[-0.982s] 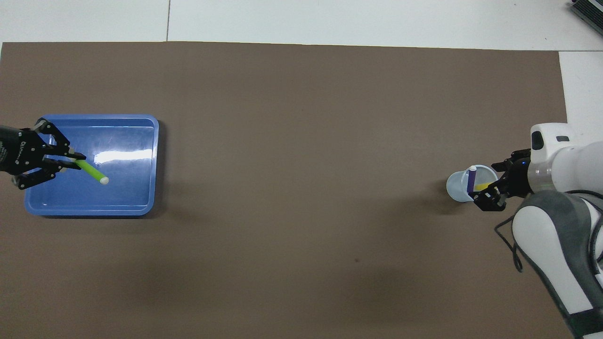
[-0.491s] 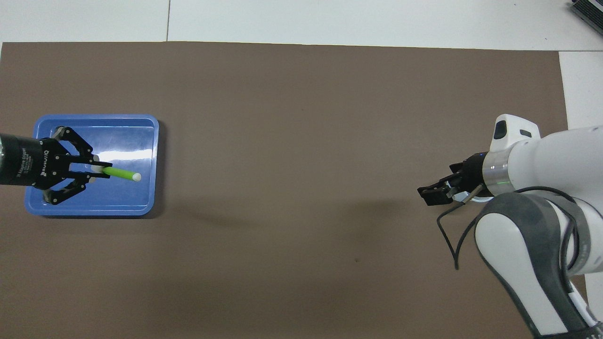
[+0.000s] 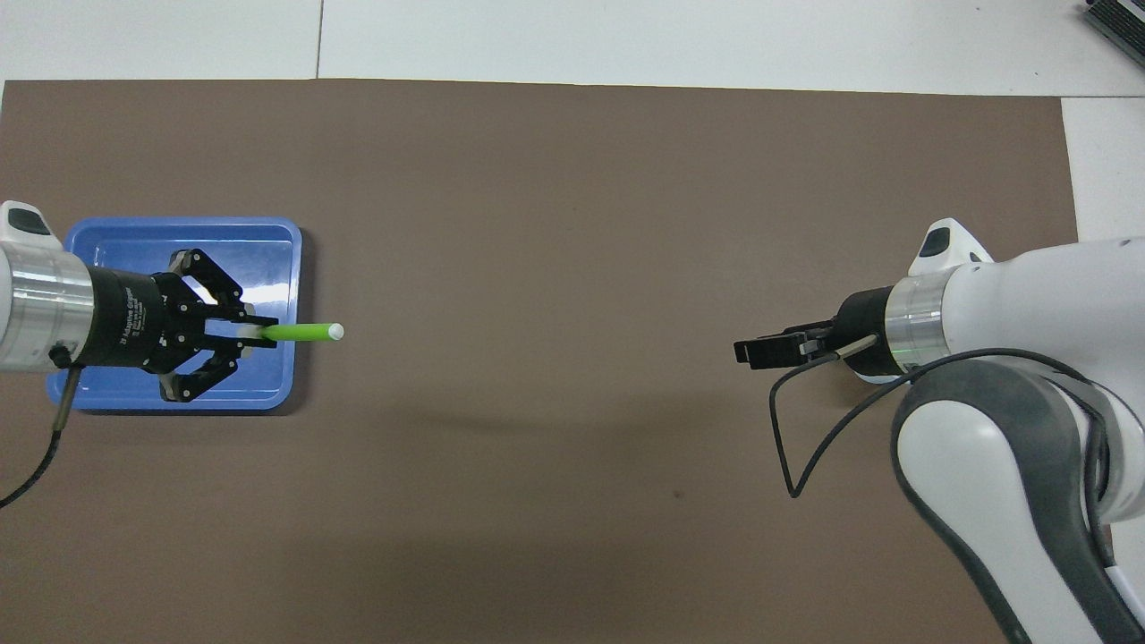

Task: Transfer and insert pens with both arms
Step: 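Carry the green pen forward while the right gripper reaches toward it, then grasp the green pen with the right gripper and open the left gripper, then carry the green pen to the cup while the left gripper withdraws, then lower the green pen into the white cup with the right gripper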

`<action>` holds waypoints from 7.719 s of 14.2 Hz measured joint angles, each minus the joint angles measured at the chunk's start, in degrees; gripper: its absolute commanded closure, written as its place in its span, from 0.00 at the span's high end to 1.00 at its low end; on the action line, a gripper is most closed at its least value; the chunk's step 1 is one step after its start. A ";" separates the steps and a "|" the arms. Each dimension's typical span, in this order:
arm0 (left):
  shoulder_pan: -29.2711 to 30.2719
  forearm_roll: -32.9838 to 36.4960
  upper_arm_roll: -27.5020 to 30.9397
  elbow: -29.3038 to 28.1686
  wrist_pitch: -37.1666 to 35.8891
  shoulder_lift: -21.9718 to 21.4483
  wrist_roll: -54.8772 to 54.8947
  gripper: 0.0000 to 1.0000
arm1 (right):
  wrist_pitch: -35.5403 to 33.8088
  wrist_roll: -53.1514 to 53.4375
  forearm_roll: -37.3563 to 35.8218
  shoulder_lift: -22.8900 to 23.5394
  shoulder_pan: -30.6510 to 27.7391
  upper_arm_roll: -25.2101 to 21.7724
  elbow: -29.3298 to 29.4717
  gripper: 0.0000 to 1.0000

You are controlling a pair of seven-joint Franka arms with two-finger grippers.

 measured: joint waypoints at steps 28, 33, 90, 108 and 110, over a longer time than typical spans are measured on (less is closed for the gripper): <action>-4.81 -7.15 0.08 -6.56 3.28 -5.41 -6.82 0.00 | 40.81 52.73 6.36 7.62 34.20 0.36 4.44 0.77; -4.81 -7.19 0.08 -6.57 3.28 -5.48 -6.84 0.00 | 41.23 52.73 6.36 9.08 34.68 0.36 5.53 0.61; 9.22 21.54 1.83 6.37 -5.58 -0.81 83.14 1.00 | -4.16 -39.90 -37.06 1.45 -7.11 -0.61 2.08 0.00; 3.12 25.41 2.89 17.58 -6.94 6.50 83.55 1.00 | 7.34 -52.37 -27.02 0.93 -13.51 -1.03 -5.81 0.00; 1.20 25.44 4.53 18.36 -7.24 7.22 83.55 1.00 | 8.81 -52.38 -25.17 0.82 -13.63 -1.03 -6.68 0.00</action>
